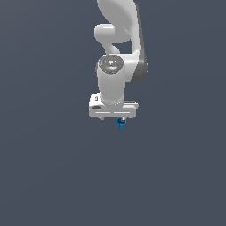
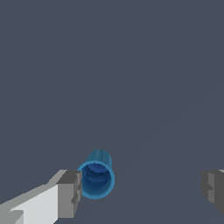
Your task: Pick up the object and move it to a goal position.
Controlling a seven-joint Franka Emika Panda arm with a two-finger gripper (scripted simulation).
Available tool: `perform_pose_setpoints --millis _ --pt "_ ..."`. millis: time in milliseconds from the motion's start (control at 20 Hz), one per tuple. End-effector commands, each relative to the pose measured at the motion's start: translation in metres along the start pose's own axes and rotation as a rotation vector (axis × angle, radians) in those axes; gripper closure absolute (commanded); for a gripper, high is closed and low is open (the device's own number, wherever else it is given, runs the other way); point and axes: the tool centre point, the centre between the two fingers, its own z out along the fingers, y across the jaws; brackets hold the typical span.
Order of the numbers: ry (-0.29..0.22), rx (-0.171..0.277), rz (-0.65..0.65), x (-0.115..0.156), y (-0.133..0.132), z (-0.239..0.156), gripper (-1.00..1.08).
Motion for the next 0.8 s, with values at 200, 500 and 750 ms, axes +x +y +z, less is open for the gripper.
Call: perform_pose_setpoints --millis 200,500,750 --pt "-0.004 -0.008 0.012 0.0 0.008 0.0 -0.92" --pt "-0.014 -0.025 0.043 0.001 0.026 -0.002 -0.92" --pt "-0.011 -0.023 0.031 -0.001 0.022 0.001 -0.92"
